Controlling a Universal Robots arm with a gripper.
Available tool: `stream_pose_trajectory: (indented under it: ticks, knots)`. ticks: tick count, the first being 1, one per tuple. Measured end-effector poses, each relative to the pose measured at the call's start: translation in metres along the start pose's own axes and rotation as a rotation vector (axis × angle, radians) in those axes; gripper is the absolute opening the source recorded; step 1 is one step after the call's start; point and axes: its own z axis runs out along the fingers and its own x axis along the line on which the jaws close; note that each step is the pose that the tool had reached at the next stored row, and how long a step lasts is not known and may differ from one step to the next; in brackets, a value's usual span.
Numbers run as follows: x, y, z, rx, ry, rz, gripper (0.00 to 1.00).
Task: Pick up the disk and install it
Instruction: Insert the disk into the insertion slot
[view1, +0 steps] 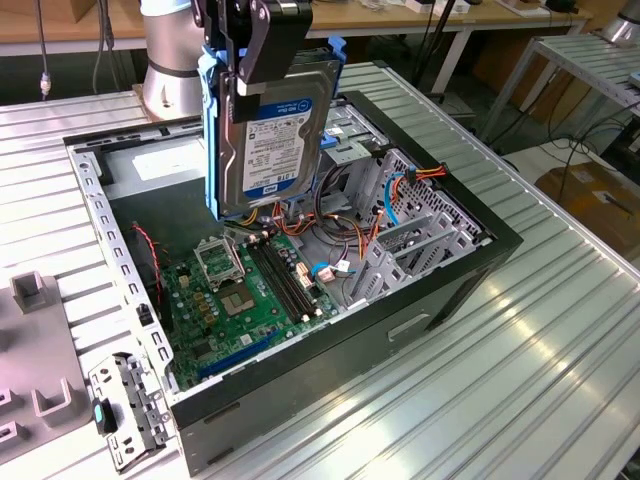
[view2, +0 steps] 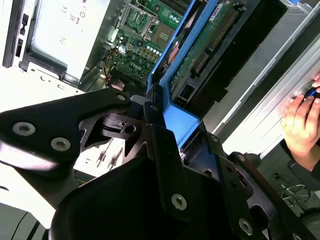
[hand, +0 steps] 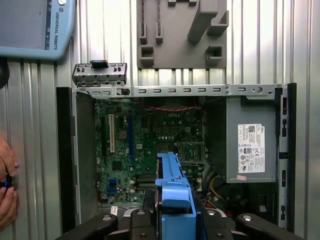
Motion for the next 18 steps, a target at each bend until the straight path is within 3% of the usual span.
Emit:
stream_pose_trajectory:
  ticks: [12,16,18]
  knots:
    - [0.0111,-0.0006,0.0003,0.0000,0.0000,0.000,0.37]
    - [0.0128,-0.0108,0.0012,0.0000,0.0002,0.000,0.37]
    - [0.0127,-0.0198,0.0020,0.0000,0.0002,0.000,0.37]
